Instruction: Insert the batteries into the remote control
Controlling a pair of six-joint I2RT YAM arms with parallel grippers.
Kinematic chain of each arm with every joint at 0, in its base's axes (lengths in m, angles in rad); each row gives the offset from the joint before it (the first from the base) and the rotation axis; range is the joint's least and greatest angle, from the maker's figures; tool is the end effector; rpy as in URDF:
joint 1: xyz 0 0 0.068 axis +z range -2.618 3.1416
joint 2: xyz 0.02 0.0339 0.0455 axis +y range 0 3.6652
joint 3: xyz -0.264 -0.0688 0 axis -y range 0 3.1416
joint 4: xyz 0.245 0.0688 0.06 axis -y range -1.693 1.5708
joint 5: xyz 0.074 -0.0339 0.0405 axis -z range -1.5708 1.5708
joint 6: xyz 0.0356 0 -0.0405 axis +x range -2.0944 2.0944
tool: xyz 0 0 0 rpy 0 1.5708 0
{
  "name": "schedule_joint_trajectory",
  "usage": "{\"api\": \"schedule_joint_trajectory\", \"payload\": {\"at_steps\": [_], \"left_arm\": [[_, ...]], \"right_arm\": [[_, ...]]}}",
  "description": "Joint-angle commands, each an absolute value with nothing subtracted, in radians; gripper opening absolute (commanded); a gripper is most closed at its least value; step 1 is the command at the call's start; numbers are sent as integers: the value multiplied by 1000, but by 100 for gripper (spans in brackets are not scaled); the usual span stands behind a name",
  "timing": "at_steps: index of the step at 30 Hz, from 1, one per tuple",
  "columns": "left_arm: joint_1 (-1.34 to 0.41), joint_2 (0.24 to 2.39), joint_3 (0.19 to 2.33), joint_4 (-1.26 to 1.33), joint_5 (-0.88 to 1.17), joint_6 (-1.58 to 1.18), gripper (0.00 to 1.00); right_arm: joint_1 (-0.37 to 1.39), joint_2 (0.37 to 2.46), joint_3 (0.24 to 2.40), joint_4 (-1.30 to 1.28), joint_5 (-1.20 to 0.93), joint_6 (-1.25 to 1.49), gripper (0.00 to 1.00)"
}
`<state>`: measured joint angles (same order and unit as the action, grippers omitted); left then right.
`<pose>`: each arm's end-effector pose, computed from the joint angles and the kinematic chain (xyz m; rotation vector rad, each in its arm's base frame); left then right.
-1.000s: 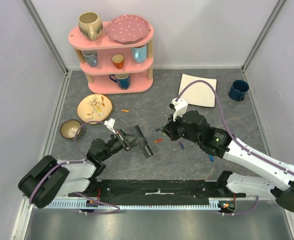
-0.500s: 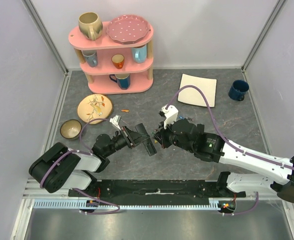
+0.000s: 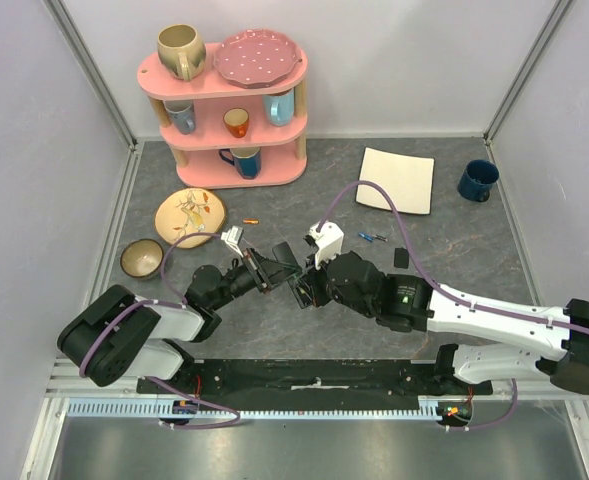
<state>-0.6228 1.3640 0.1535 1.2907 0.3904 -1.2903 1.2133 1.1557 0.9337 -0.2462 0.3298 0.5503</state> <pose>0.1666 -0.1364 0.1723 -0.2202 1.7854 -1.7581 0.1024 0.2412 0.3111 -0.4781 2.0463 0.7710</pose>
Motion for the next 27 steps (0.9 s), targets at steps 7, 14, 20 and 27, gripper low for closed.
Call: {"api": "schedule_joint_trajectory", "payload": {"at_steps": [7, 14, 20, 27], "left_arm": [[-617, 1328, 161, 1664, 278, -1305, 2], [-617, 1325, 161, 1664, 241, -1301, 2], [-617, 1318, 163, 1664, 247, -1305, 2], [-617, 1310, 163, 1664, 255, -1310, 2]], "right_arm": [[1235, 1161, 893, -160, 489, 624, 0], [1250, 1183, 879, -129, 522, 649, 0], [1252, 1200, 877, -123, 540, 657, 0], [1253, 1206, 865, -118, 557, 655, 0]]}}
